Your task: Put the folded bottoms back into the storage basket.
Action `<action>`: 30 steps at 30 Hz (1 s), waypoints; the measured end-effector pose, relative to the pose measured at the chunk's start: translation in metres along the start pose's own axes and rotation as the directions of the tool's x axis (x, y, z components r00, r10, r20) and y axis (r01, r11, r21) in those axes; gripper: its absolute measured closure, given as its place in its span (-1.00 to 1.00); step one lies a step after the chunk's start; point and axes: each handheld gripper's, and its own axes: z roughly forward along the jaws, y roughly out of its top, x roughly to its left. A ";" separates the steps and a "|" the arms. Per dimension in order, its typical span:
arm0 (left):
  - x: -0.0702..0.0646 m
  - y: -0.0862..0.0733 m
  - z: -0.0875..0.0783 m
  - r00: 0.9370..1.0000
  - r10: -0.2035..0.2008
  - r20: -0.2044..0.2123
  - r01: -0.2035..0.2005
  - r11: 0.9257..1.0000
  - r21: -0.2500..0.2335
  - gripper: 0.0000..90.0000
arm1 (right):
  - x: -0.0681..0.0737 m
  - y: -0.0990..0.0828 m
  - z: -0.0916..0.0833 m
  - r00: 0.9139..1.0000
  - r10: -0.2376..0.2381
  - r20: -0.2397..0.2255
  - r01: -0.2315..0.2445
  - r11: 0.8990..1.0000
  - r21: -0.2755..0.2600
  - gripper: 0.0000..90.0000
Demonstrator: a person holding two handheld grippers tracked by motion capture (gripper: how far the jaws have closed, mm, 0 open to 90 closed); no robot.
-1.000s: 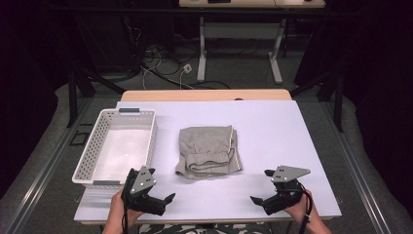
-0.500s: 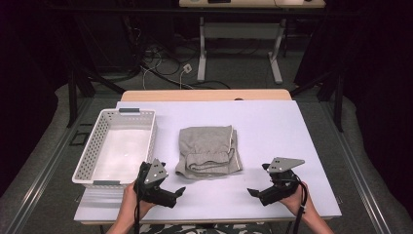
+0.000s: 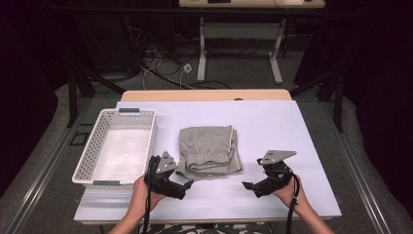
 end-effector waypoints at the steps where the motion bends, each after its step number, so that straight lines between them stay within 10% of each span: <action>1: 0.000 0.001 0.001 1.000 -0.006 0.001 0.006 1.000 0.002 -1.00 | -0.001 0.001 0.001 1.000 0.001 -0.003 -0.001 1.000 -0.003 -1.00; 30: 0.025 0.022 0.053 0.992 -0.105 -0.065 0.110 0.992 0.068 -1.00 | -0.022 0.028 0.043 0.994 0.108 0.018 -0.108 0.993 0.039 -1.00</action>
